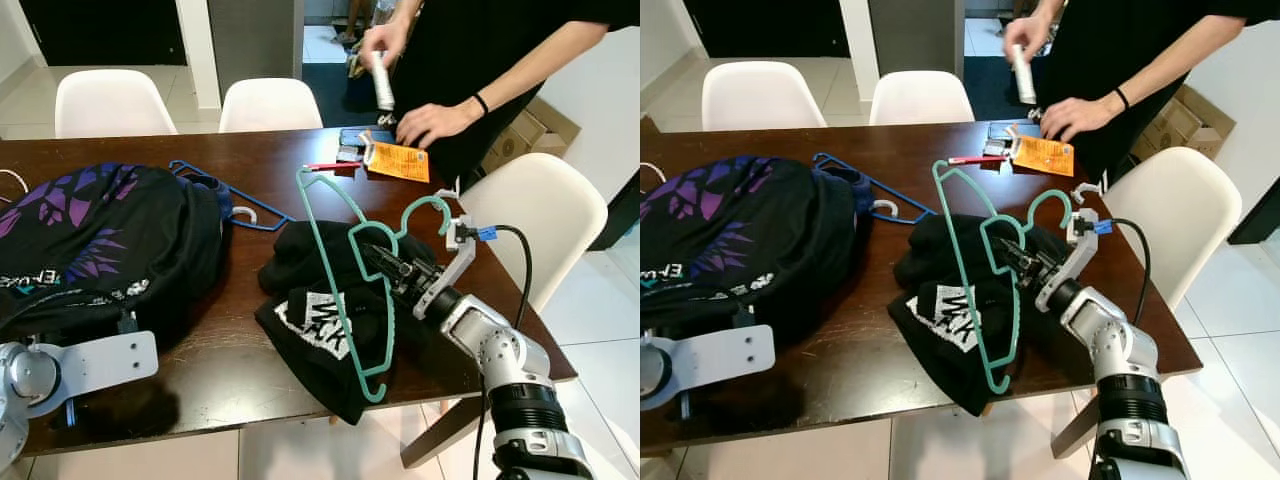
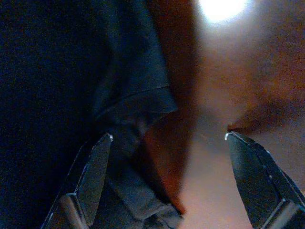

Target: Hang hanger

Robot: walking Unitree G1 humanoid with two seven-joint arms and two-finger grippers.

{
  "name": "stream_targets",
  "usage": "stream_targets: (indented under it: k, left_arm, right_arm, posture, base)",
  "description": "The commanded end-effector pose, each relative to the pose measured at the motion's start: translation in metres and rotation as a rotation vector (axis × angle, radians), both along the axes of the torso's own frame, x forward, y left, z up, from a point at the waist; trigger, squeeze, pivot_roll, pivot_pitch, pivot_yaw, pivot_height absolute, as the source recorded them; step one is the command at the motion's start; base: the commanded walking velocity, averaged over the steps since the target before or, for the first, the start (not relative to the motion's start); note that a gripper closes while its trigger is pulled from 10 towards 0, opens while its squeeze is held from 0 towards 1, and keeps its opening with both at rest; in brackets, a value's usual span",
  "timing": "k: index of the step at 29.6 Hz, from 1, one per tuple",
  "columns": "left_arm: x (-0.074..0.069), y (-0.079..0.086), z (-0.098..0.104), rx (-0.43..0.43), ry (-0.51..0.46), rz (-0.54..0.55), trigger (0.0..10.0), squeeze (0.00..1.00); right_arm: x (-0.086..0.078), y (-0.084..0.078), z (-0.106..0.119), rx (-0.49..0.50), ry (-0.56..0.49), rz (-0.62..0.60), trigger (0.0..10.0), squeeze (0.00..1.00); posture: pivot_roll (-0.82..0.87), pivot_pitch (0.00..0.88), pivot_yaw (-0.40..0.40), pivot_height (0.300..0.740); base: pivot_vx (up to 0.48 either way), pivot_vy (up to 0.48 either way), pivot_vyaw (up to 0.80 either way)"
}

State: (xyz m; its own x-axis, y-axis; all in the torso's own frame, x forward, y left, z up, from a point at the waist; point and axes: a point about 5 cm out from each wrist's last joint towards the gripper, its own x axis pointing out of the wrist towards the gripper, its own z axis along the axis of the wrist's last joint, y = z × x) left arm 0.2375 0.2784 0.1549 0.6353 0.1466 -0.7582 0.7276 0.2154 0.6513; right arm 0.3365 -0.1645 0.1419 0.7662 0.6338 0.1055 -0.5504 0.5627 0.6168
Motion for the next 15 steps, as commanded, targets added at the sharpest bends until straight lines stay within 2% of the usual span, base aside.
stream_targets:
  k: [1,3,5,6,8,11,15]
  left_arm:
    - [0.003,-0.002,-0.004,0.015,-0.027,-0.015,10.0,0.0]
    - [0.01,-0.002,-0.005,0.009,-0.073,-0.009,10.0,0.0]
    - [0.01,-0.002,-0.005,0.009,-0.073,-0.009,10.0,0.0]
    - [0.014,-0.002,-0.01,0.007,-0.109,-0.013,10.0,0.0]
    - [0.014,-0.002,-0.01,0.007,-0.109,-0.013,10.0,0.0]
    - [0.024,-0.005,-0.019,-0.009,-0.185,-0.021,10.0,0.0]
    - [0.026,-0.003,-0.022,-0.014,-0.194,-0.014,10.0,0.0]
  right_arm:
    - [-0.002,-0.003,-0.002,0.009,0.01,-0.012,10.0,0.0]
    - [-0.002,-0.003,-0.002,0.008,0.009,-0.013,10.0,0.0]
    - [-0.002,-0.003,-0.002,0.008,0.009,-0.013,10.0,0.0]
    - [-0.002,-0.003,-0.002,0.007,0.009,-0.013,10.0,0.0]
    - [-0.002,-0.003,-0.002,0.007,0.009,-0.013,10.0,0.0]
    - [-0.003,-0.003,-0.001,0.002,0.008,-0.015,10.0,0.0]
    - [-0.003,-0.004,-0.001,0.001,0.008,-0.017,10.0,0.0]
  posture:
    - [0.12,0.12,-0.041,0.74]
    - [0.12,0.12,-0.041,0.74]
    - [0.12,0.12,-0.041,0.74]
    - [0.11,0.122,-0.041,0.74]
    - [0.11,0.122,-0.041,0.74]
    - [0.11,0.125,-0.041,0.74]
    - [0.11,0.125,-0.041,0.74]
  base:
    - [0.0,0.0,0.0]
    - [0.0,0.0,0.0]
    - [0.0,0.0,0.0]
    - [0.0,0.0,0.0]
    - [0.0,0.0,0.0]
    - [0.0,0.0,0.0]
    - [0.0,0.0,0.0]
